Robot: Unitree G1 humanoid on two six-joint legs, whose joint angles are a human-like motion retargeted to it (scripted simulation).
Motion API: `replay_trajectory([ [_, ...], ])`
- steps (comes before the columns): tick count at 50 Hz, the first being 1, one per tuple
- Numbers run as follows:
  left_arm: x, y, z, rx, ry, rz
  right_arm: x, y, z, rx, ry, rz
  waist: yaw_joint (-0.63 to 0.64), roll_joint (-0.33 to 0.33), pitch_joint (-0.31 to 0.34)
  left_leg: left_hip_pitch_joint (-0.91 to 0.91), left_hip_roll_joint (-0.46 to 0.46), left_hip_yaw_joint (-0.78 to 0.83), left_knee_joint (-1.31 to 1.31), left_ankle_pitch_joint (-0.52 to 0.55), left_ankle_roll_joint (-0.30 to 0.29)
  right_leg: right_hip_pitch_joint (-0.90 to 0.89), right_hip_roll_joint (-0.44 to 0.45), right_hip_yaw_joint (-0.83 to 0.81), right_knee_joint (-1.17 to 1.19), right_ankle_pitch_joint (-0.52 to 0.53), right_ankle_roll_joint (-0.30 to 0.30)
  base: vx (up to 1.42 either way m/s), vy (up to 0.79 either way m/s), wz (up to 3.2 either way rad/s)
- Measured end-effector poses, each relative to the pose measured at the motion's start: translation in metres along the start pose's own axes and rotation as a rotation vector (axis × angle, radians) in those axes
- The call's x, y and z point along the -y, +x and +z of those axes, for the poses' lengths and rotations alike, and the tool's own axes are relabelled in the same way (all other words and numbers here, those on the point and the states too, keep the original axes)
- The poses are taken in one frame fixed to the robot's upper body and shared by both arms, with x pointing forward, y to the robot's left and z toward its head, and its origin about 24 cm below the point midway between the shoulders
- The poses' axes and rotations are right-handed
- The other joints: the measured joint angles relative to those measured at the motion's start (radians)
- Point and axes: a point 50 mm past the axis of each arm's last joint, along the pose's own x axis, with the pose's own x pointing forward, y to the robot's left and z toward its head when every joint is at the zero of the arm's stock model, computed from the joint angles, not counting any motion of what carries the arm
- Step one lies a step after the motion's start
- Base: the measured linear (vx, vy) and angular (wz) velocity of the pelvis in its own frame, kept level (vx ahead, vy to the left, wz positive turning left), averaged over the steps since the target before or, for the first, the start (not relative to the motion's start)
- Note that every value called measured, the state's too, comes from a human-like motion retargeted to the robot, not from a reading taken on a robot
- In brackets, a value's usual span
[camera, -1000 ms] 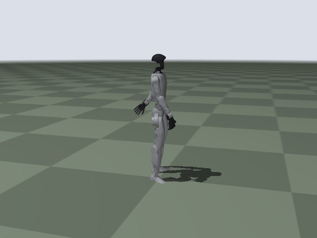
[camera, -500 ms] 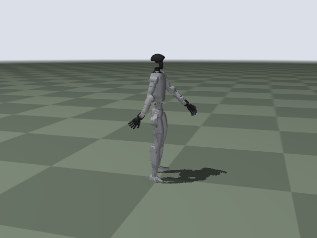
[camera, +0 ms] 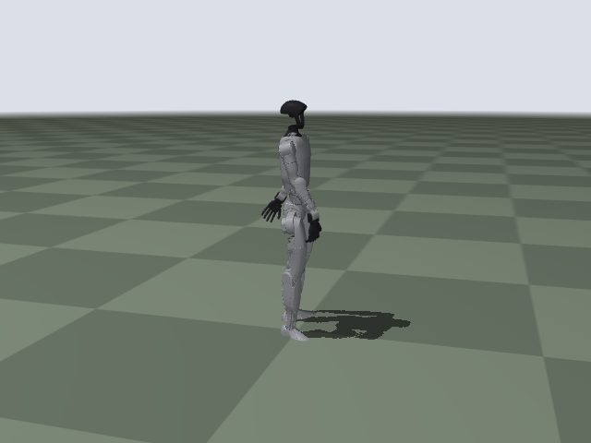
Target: In place motions
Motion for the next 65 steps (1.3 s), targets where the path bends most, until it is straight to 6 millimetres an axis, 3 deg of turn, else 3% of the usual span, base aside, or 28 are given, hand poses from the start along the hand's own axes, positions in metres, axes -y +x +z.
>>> replay_trajectory([
  [2, 0.003, 0.007, -0.039, -0.076, 0.048, -0.039, 0.014, -0.011, 0.041, 0.144, -0.107, -0.028, -0.005, 0.009, -0.007, -0.003, 0.007, 0.009, -0.001, -0.001, -0.002, -0.01, 0.006, 0.009, 0.003, 0.0, 0.001, 0.04, 0.01, -0.18],
  [5, 0.013, 0.01, -0.085, -0.206, 0.028, -0.133, 0.029, -0.03, 0.083, 0.314, -0.232, -0.09, -0.009, 0.016, -0.011, -0.008, 0.015, 0.013, 0.001, -0.004, -0.005, -0.017, 0.011, 0.013, 0.007, -0.002, 0.002, 0.0, 0.0, 0.0],
  [8, 0.017, 0.009, -0.097, -0.276, -0.047, -0.113, 0.034, -0.039, 0.099, 0.39, -0.307, -0.145, -0.019, 0.009, -0.002, -0.011, 0.014, 0.004, 0.008, -0.004, -0.004, -0.009, 0.008, 0.003, 0.007, -0.007, 0.002, -0.02, -0.02, 0.14],
  [10, 0.017, 0.008, -0.083, -0.259, -0.08, -0.083, 0.033, -0.037, 0.093, 0.382, -0.328, -0.16, -0.023, 0.001, 0.0, -0.015, 0.01, -0.005, 0.013, -0.003, -0.004, -0.001, 0.003, -0.007, 0.006, -0.011, 0.002, 0.0, -0.02, 0.29],
  [13, 0.018, 0.004, -0.026, -0.105, -0.101, -0.072, 0.022, -0.021, 0.058, 0.276, -0.285, -0.144, -0.028, -0.009, -0.007, -0.032, 0.002, -0.027, 0.02, 0.003, -0.003, 0.006, -0.007, -0.028, 0.006, -0.019, 0.004, 0.01, 0.0, 0.4],
  [17, 0.021, -0.027, 0.082, 0.204, -0.044, -0.022, -0.014, 0.006, -0.027, 0.012, -0.074, -0.064, -0.031, -0.015, -0.011, -0.058, -0.005, -0.061, 0.029, 0.013, -0.002, 0.022, -0.015, -0.07, -0.003, -0.024, 0.007, -0.04, 0.02, 0.53],
  [20, 0.036, -0.075, 0.166, 0.468, 0.049, -0.011, -0.061, 0.011, -0.102, -0.251, 0.176, 0.021, -0.027, -0.022, -0.008, -0.073, -0.008, -0.08, 0.037, 0.02, -0.001, 0.034, -0.02, -0.095, -0.012, -0.023, 0.011, -0.06, 0.01, 0.41],
  [24, 0.068, -0.165, 0.256, 0.887, 0.207, -0.045, -0.134, -0.014, -0.183, -0.601, 0.58, 0.203, -0.013, -0.031, 0.0, -0.09, -0.01, -0.088, 0.047, 0.026, 0.003, 0.037, -0.023, -0.103, -0.021, -0.018, 0.015, -0.03, 0.0, 0.09],
  [27, 0.094, -0.239, 0.295, 1.179, 0.311, -0.072, -0.179, -0.035, -0.22, -0.754, 0.85, 0.257, -0.003, -0.028, 0.004, -0.097, -0.013, -0.09, 0.048, 0.029, 0.008, 0.03, -0.025, -0.096, -0.024, -0.012, 0.017, -0.01, 0.01, -0.06],
  [30, 0.108, -0.298, 0.312, 1.41, 0.377, -0.093, -0.205, -0.046, -0.237, -0.784, 0.994, 0.189, -0.003, -0.023, 0.01, -0.099, -0.016, -0.093, 0.049, 0.03, 0.011, 0.025, -0.025, -0.086, -0.026, -0.008, 0.018, -0.01, 0.02, -0.19],
  [32, 0.111, -0.32, 0.315, 1.525, 0.392, -0.102, -0.212, -0.05, -0.244, -0.795, 1.032, 0.151, -0.007, -0.023, 0.015, -0.094, -0.02, -0.094, 0.047, 0.031, 0.014, 0.025, -0.026, -0.078, -0.025, -0.007, 0.018, -0.01, 0.0, -0.2],
  [34, 0.112, -0.328, 0.313, 1.605, 0.381, -0.127, -0.213, -0.053, -0.248, -0.821, 1.056, 0.123, -0.007, -0.019, 0.017, -0.092, -0.02, -0.092, 0.048, 0.029, 0.016, 0.021, -0.026, -0.068, -0.023, -0.005, 0.018, -0.02, 0.01, -0.25],
  [35, 0.113, -0.327, 0.311, 1.63, 0.37, -0.144, -0.212, -0.054, -0.25, -0.836, 1.066, 0.113, -0.007, -0.015, 0.016, -0.091, -0.019, -0.09, 0.049, 0.028, 0.017, 0.018, -0.026, -0.063, -0.022, -0.005, 0.018, -0.02, 0.02, -0.28],
  [37, 0.113, -0.305, 0.306, 1.586, 0.333, -0.182, -0.204, -0.052, -0.247, -0.837, 1.063, 0.094, -0.001, -0.01, 0.013, -0.087, -0.017, -0.084, 0.049, 0.024, 0.018, 0.013, -0.024, -0.051, -0.019, -0.003, 0.017, 0.01, 0.03, -0.3],
  [40, 0.107, -0.245, 0.29, 1.372, 0.286, -0.2, -0.178, -0.037, -0.229, -0.73, 1.005, 0.082, 0.006, -0.007, 0.013, -0.074, -0.019, -0.077, 0.044, 0.018, 0.019, 0.009, -0.024, -0.038, -0.014, -0.002, 0.014, 0.01, 0.01, -0.15],
  [42, 0.094, -0.194, 0.269, 1.181, 0.273, -0.171, -0.153, -0.022, -0.205, -0.595, 0.952, 0.117, 0.01, -0.007, 0.009, -0.065, -0.018, -0.067, 0.039, 0.014, 0.018, 0.006, -0.023, -0.034, -0.011, -0.001, 0.011, 0.0, 0.0, 0.0],
  [44, 0.075, -0.141, 0.236, 0.964, 0.248, -0.117, -0.127, -0.009, -0.174, -0.454, 0.881, 0.16, 0.018, -0.006, 0.006, -0.05, -0.016, -0.053, 0.032, 0.012, 0.016, 0.004, -0.021, -0.027, -0.007, 0.0, 0.009, 0.01, 0.0, -0.11],
  [46, 0.052, -0.094, 0.192, 0.707, 0.206, -0.047, -0.096, 0.001, -0.136, -0.31, 0.774, 0.183, 0.025, -0.005, 0.008, -0.033, -0.015, -0.036, 0.023, 0.009, 0.014, 0.003, -0.019, -0.016, -0.003, 0.002, 0.006, 0.0, -0.01, -0.26],
  [50, 0.006, -0.027, 0.083, 0.21, 0.091, 0.091, -0.032, 0.006, -0.045, -0.011, 0.459, 0.177, 0.025, -0.004, 0.031, -0.002, -0.006, -0.008, 0.013, 0.002, 0.006, 0.004, -0.012, 0.003, 0.007, 0.004, 0.003, 0.02, -0.03, -0.24],
  [54, -0.017, -0.002, 0.001, -0.025, 0.14, 0.084, 0.01, -0.011, 0.039, 0.248, 0.126, 0.132, 0.023, -0.005, 0.033, 0.008, 0.003, 0.01, 0.007, -0.001, -0.001, -0.004, -0.005, 0.017, 0.012, 0.007, 0.001, 0.01, -0.01, -0.05],
  [57, -0.022, 0.005, -0.037, -0.103, 0.14, 0.021, 0.027, -0.032, 0.085, 0.396, -0.086, 0.08, 0.022, -0.006, 0.029, 0.008, 0.007, 0.015, 0.005, -0.002, -0.003, -0.01, -0.001, 0.022, 0.013, 0.007, 0.001, 0.0, 0.0, 0.0],
  [59, -0.021, 0.006, -0.052, -0.154, 0.08, 0.007, 0.032, -0.042, 0.103, 0.461, -0.198, 0.04, 0.02, -0.007, 0.027, 0.007, 0.008, 0.015, 0.005, -0.002, -0.004, -0.01, -0.001, 0.02, 0.014, 0.005, 0.001, 0.0, 0.0, 0.0],
  [62, -0.023, 0.004, -0.049, -0.177, 0.031, 0.045, 0.031, -0.046, 0.109, 0.486, -0.3, -0.008, 0.011, -0.014, 0.022, 0.003, 0.006, 0.008, 0.007, 0.0, -0.003, -0.003, -0.003, 0.01, 0.012, 0.001, 0.001, 0.01, -0.02, 0.14],
  [65, -0.022, -0.002, -0.005, -0.073, 0.07, 0.095, 0.024, -0.032, 0.085, 0.404, -0.285, -0.025, 0.003, -0.022, 0.016, -0.008, 0.0, -0.007, 0.012, 0.005, -0.001, 0.007, -0.009, -0.009, 0.008, -0.004, 0.002, 0.02, 0.0, 0.33],
])
